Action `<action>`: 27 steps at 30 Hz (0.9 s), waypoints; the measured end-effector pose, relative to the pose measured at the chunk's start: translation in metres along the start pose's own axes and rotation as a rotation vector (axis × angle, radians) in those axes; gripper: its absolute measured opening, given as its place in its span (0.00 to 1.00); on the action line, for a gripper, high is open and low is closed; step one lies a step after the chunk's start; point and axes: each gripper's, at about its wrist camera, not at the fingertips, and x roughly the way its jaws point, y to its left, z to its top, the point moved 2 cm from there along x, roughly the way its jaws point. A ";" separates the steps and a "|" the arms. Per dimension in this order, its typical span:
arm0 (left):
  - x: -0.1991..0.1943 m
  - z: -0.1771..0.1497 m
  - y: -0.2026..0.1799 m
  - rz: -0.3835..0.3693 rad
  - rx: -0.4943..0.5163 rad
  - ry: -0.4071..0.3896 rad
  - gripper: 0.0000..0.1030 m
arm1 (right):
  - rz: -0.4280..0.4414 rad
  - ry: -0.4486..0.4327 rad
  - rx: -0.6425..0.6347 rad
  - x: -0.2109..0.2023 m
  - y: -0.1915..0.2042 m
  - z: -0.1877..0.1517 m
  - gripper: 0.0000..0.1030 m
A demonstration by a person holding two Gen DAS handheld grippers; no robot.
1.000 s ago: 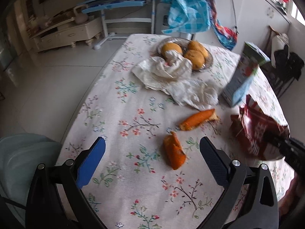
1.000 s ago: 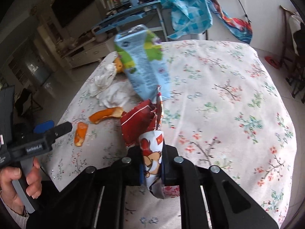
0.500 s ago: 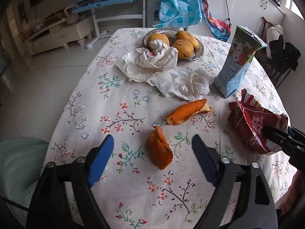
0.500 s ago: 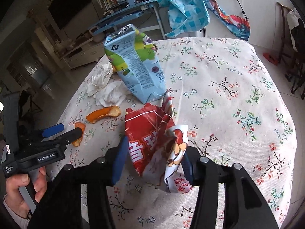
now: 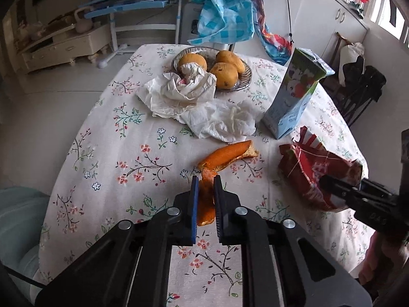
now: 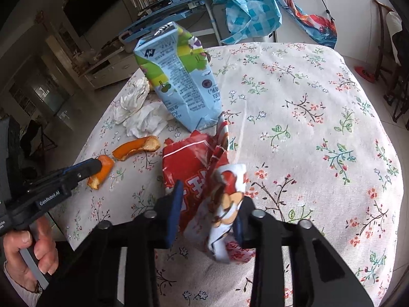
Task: Collect trash
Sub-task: 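Grasp the orange carrot piece with the left tool, then hold the chip bag up in the right tool while the left tool holds the carrot piece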
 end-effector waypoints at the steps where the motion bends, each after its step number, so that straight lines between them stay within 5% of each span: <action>1: -0.001 0.000 0.000 -0.007 -0.005 -0.001 0.11 | 0.001 0.001 -0.001 0.000 0.000 0.000 0.21; 5: -0.001 0.001 0.002 -0.007 -0.012 -0.006 0.11 | 0.014 -0.011 -0.010 -0.002 0.003 0.000 0.13; 27: -0.013 0.000 -0.007 0.006 0.024 -0.053 0.11 | 0.031 -0.056 -0.016 -0.017 0.011 0.003 0.12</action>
